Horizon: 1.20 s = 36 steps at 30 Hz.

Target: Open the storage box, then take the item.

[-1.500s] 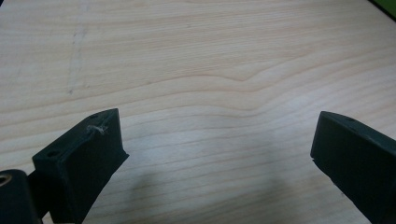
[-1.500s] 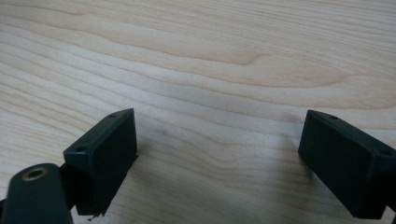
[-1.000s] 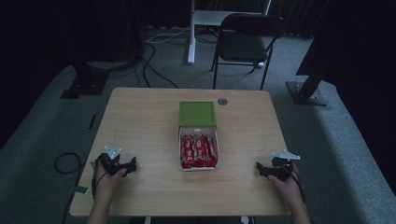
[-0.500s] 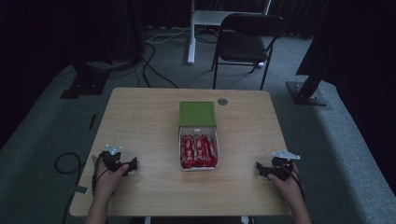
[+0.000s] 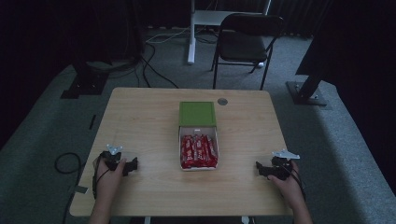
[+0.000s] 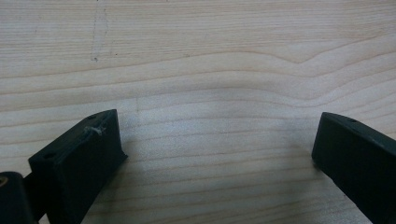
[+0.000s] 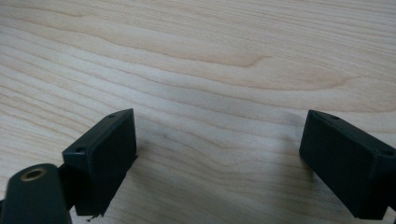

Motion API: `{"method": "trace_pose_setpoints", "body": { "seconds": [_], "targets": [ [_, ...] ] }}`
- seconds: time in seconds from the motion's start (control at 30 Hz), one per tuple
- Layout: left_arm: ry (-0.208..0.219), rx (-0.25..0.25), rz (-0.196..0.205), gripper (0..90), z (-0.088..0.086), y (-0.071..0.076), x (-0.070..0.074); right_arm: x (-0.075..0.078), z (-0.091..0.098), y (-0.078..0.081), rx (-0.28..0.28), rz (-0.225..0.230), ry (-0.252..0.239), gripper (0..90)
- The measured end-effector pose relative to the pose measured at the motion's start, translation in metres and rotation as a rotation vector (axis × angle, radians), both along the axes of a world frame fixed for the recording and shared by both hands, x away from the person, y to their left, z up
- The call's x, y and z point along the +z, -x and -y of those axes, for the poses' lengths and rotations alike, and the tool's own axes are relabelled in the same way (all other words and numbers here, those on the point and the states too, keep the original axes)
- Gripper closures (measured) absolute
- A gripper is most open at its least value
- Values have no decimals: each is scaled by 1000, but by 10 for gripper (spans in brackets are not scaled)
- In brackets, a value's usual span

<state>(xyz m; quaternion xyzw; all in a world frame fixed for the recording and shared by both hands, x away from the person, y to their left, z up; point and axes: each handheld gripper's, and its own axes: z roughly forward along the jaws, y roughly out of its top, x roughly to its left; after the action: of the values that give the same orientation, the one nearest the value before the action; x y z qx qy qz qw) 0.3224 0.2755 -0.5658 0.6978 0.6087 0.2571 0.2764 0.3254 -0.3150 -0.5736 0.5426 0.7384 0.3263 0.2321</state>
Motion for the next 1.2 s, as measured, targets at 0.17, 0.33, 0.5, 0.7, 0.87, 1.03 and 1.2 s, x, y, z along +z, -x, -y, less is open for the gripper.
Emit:
{"method": "trace_pose_setpoints", "body": {
  "seconds": [0.17, 0.33, 0.5, 0.7, 0.87, 1.03, 1.2],
  "targets": [
    [0, 0, 0, 23, 0, 0, 0, 0, -1, 0, -10, 0, 0, 104],
    [1, 0, -1, 23, 0, 0, 0, 0, -2, 1, -34, 4, -1, 124],
    [0, 0, -1, 23, 0, 0, 0, 1, -3, 2, -52, -4, -12, 124],
    [0, 0, -1, 23, 0, 0, 0, 3, -7, 1, -57, -25, -18, 123],
    [-1, 6, -1, 23, 1, 0, 0, 7, -14, 3, -66, -37, -21, 124],
    [0, 8, -1, 23, 1, 1, 0, 18, -22, 4, -62, -11, -34, 124],
    [0, 8, -1, 23, 1, 1, 0, 30, -31, 2, -54, 14, -39, 125]
  ]
}}
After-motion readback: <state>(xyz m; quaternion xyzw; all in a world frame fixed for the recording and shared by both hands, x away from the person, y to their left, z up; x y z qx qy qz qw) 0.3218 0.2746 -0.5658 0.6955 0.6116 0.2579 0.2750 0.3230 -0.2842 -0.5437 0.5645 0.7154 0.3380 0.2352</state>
